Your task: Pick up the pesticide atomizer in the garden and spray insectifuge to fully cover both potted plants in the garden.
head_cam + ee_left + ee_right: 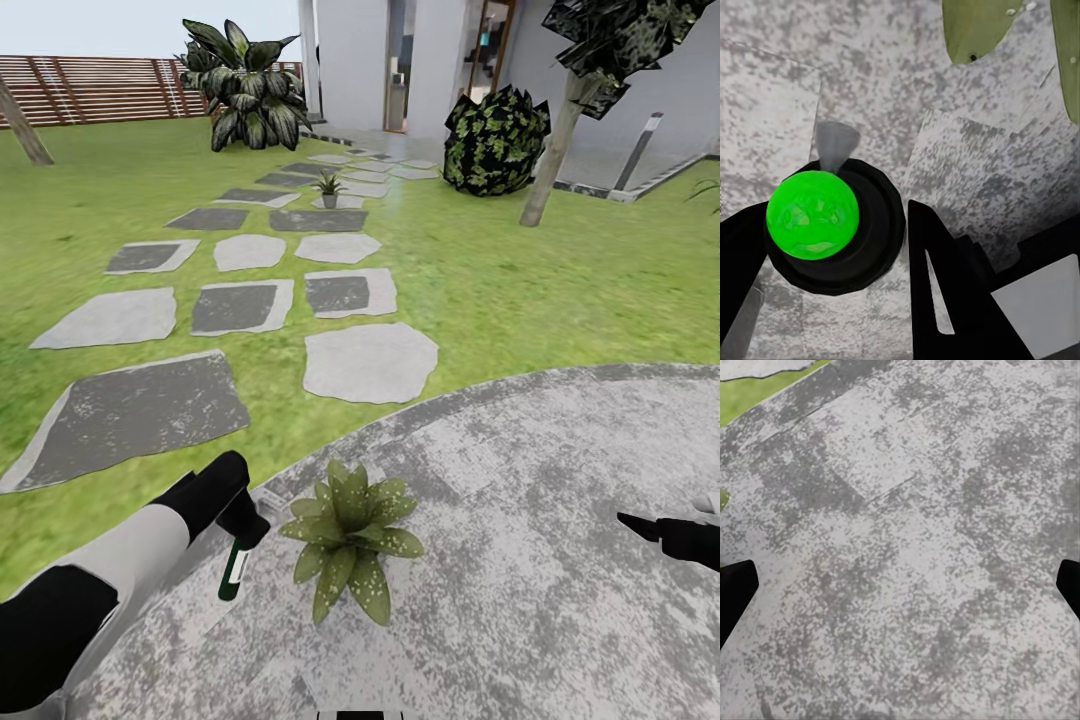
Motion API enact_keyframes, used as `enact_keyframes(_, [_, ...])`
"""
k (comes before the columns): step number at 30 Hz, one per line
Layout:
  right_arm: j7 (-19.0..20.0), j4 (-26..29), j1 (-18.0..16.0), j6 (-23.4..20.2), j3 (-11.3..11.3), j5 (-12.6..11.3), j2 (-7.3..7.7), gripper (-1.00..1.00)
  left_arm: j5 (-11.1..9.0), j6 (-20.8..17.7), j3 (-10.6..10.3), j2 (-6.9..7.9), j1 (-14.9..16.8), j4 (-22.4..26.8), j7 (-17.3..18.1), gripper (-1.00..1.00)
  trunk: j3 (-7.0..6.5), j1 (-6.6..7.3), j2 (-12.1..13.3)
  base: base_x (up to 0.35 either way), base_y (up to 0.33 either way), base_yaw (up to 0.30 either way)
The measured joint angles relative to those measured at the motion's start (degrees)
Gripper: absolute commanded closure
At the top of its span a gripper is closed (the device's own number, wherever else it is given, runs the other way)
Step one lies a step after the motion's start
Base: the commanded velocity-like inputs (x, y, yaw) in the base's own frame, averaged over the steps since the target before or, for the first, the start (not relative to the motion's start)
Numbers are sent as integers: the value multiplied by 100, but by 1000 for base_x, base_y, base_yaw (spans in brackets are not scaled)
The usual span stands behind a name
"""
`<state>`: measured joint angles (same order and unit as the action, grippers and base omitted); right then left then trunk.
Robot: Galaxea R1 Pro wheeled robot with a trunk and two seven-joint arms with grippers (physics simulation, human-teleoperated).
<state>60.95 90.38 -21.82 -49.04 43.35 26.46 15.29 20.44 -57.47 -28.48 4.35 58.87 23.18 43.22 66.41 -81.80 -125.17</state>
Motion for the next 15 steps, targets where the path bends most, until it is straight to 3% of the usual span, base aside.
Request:
enact_keyframes(9, [1,-4,0,1,0,0,38,-100,-1,6,-19,-8,31,0,-10,100,0,1,0,102,72,-1])
enact_keyframes(15, [4,0,-1,-1,7,0,57,-100,-8,24,-27,-8,-20,0,-36,100,0,-1,0,-51,11,0])
